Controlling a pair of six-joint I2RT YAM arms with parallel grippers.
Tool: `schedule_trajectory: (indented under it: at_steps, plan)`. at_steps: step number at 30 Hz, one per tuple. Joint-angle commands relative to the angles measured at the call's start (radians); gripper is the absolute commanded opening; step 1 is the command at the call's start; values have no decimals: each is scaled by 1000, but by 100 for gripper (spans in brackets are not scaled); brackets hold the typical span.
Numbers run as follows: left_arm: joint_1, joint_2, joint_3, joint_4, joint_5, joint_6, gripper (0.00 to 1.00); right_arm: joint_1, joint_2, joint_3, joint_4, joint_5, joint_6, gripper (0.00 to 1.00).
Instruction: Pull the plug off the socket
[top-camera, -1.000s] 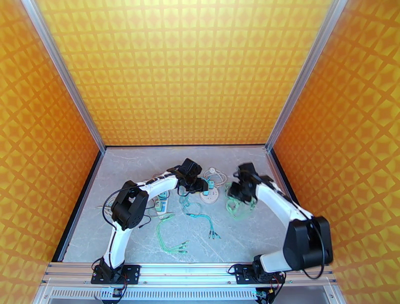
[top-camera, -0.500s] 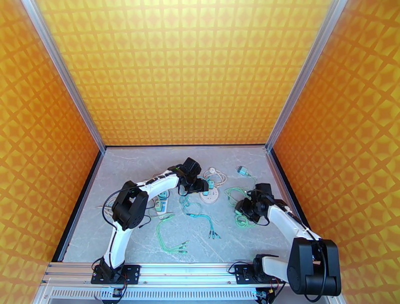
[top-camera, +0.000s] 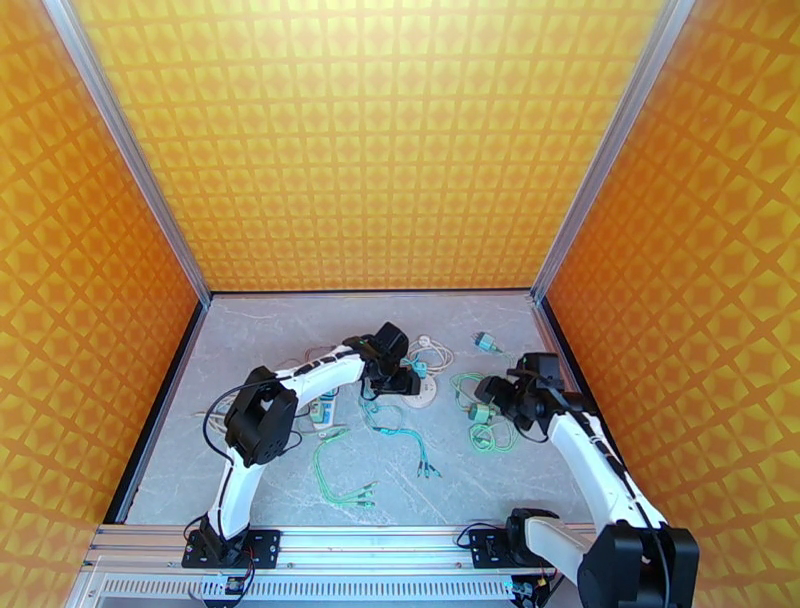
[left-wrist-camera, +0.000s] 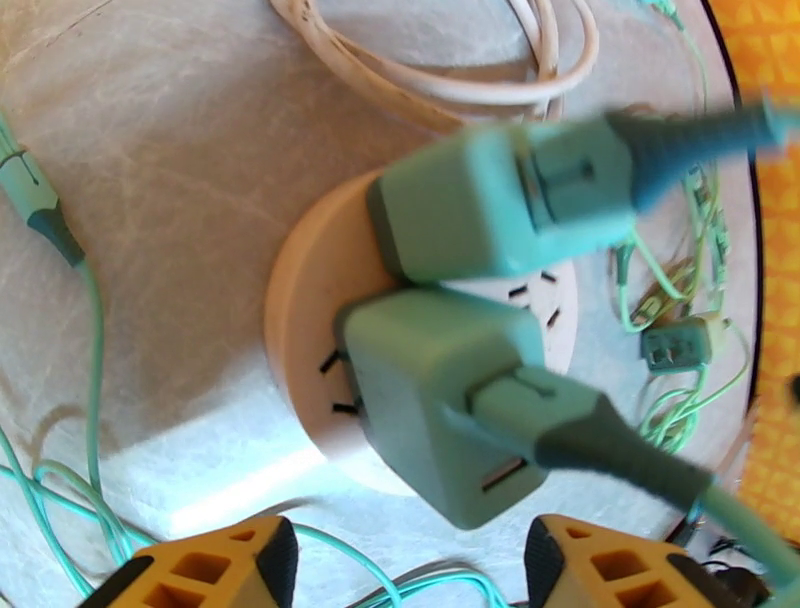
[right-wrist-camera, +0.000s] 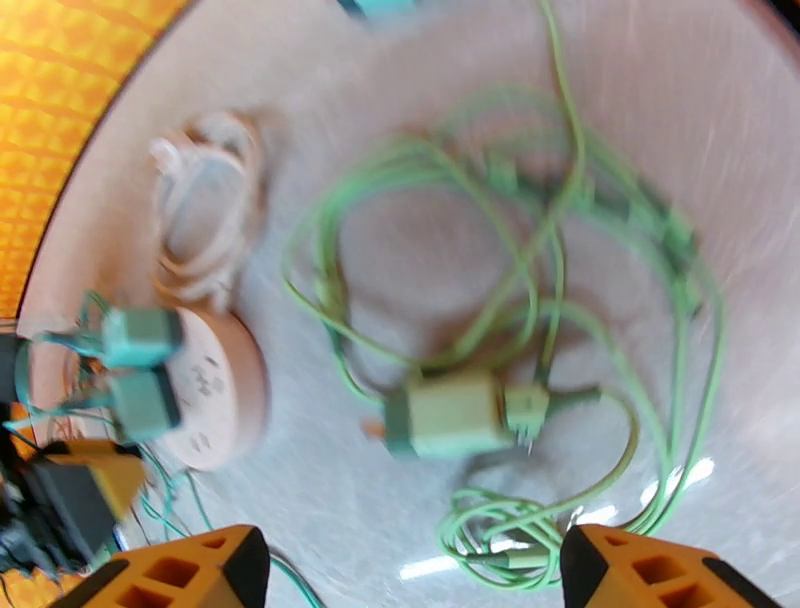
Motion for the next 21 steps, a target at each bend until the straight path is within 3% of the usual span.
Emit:
schedule_trajectory:
  at_steps: [1,6,15,21]
  plan:
    - [-16,-17,46,-31,-103,42,64,-4,-7,43,-26,16,-39,79]
    - [-39,73,173,-100,-201,67,61,32,17,43,35,-56,-12,71]
    - [-53,219,357,-212,-236,93,54,147,121,20,203,-136,74,62]
    - [-64,221,340,-232,-286,100,38,174,256,19,367,-243,152,50]
